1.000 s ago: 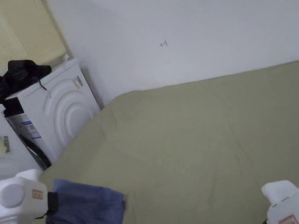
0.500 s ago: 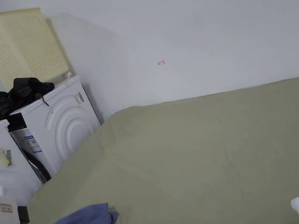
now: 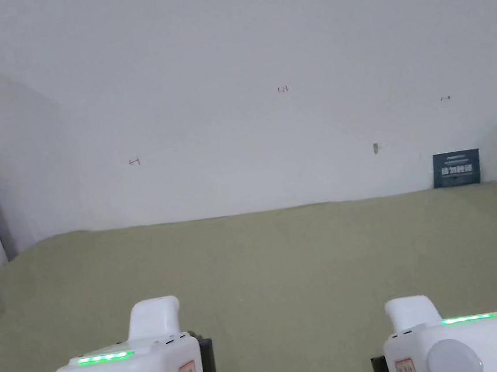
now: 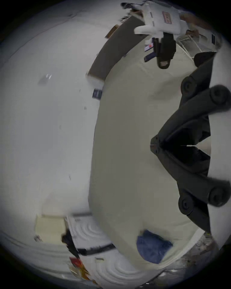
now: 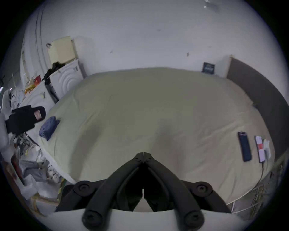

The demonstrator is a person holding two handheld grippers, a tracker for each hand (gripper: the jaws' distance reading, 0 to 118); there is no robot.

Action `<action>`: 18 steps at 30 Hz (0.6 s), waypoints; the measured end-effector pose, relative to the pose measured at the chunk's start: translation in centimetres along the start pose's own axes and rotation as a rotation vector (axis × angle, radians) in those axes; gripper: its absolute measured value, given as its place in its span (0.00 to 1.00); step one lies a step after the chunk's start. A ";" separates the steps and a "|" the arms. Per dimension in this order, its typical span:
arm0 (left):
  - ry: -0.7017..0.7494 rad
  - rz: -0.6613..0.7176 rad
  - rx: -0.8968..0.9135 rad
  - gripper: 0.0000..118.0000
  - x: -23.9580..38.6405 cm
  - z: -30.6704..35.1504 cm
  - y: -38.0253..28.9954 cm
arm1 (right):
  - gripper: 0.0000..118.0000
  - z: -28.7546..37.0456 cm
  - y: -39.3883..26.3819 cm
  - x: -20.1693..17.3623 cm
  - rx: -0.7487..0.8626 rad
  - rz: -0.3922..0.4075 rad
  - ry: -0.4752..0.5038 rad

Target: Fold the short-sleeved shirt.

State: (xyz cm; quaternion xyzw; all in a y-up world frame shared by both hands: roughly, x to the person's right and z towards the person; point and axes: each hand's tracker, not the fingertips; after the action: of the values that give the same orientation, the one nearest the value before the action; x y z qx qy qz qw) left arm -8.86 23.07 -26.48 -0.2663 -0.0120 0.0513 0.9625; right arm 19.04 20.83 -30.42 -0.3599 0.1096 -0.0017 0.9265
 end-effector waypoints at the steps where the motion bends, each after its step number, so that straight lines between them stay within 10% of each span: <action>1: -0.001 -0.025 0.029 0.00 2.0 0.1 0.3 | 0.00 0.9 0.2 0.9 0.037 0.002 -0.034; 14: 0.118 -0.087 0.259 0.01 8.1 2.6 0.5 | 0.02 6.4 0.4 4.4 0.389 0.016 -0.258; 15: 0.125 -0.090 0.272 0.05 7.8 2.8 0.5 | 0.08 6.7 0.5 4.4 0.403 0.019 -0.261; 18: 0.127 -0.076 0.312 0.69 6.8 3.7 1.0 | 0.84 7.0 0.9 4.3 0.458 0.030 -0.274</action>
State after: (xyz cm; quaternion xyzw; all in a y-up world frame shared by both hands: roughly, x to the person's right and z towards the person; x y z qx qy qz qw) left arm -2.40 26.57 -23.86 -0.1156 0.0471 -0.0009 0.9922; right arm 24.63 25.75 -26.89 -0.1362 -0.0147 0.0360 0.9899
